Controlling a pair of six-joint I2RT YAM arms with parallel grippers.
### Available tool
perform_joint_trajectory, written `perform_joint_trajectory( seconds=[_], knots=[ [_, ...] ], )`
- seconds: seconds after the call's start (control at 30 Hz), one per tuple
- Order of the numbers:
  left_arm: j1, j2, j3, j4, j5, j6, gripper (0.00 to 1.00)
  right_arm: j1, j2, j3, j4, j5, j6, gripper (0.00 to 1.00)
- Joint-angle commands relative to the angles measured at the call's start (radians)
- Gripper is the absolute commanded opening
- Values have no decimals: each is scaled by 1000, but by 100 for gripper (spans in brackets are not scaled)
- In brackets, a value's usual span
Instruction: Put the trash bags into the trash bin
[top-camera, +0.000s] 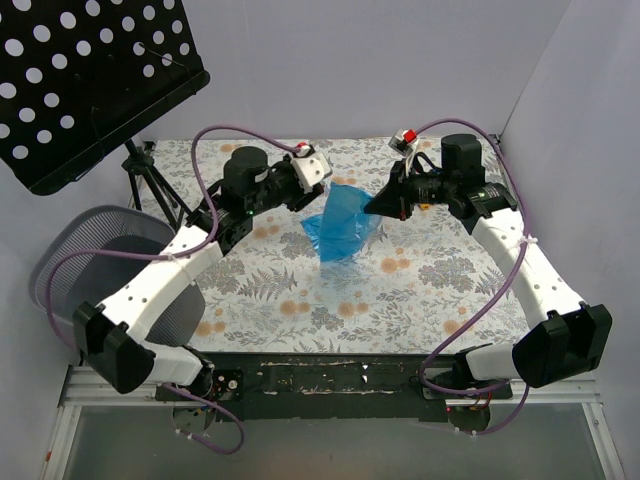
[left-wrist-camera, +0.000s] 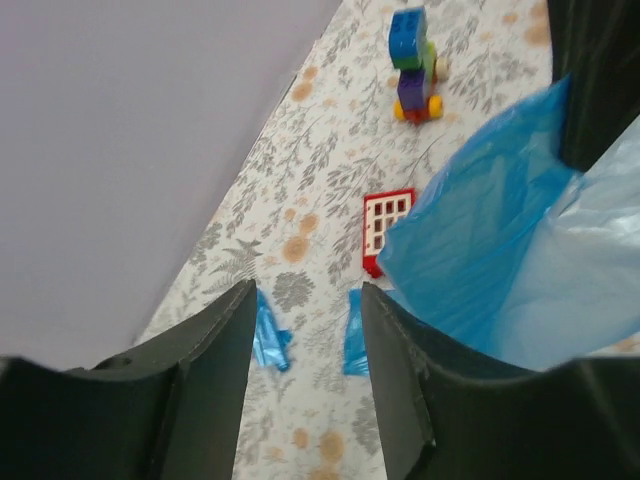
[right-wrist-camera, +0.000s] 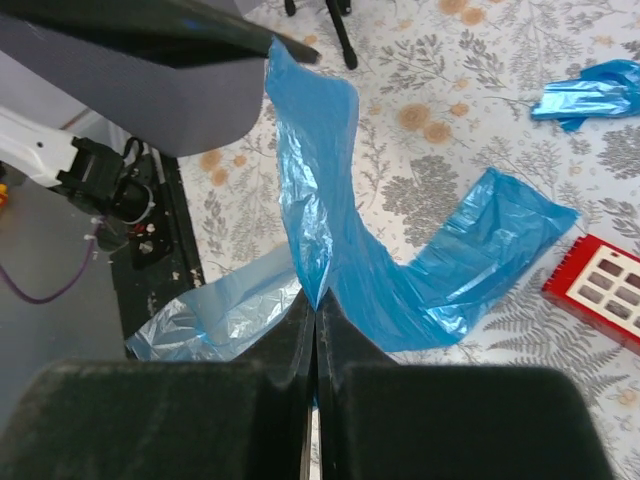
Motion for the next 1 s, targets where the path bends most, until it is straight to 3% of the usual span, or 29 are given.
perform_joint_trajectory(
  seconds=[0.0,0.13,0.27,0.63,0.67,0.73,0.77,0.97],
  knots=[
    [6,-123,35,-1,139,-155,37,-8,-7,-24,101,-121,93,1],
    [6,-58,101,-60,378,-371,16,-8,-10,-33,116,-112,104,1],
    [8,-25,67,72,420,-632,2,-8,-13,-25,118,-57,119,1],
    [41,78,144,60,528,-823,0,-8,-62,-51,123,102,127,1],
    [44,87,143,74,522,-853,8,-8,-64,-51,123,103,125,1],
    [44,99,135,107,484,-919,35,-6,-64,-45,116,112,112,1],
    [44,110,135,121,474,-947,41,-8,-63,-44,115,115,107,1],
    [44,182,176,167,486,-998,41,-5,-69,-42,118,123,93,1]
  ],
)
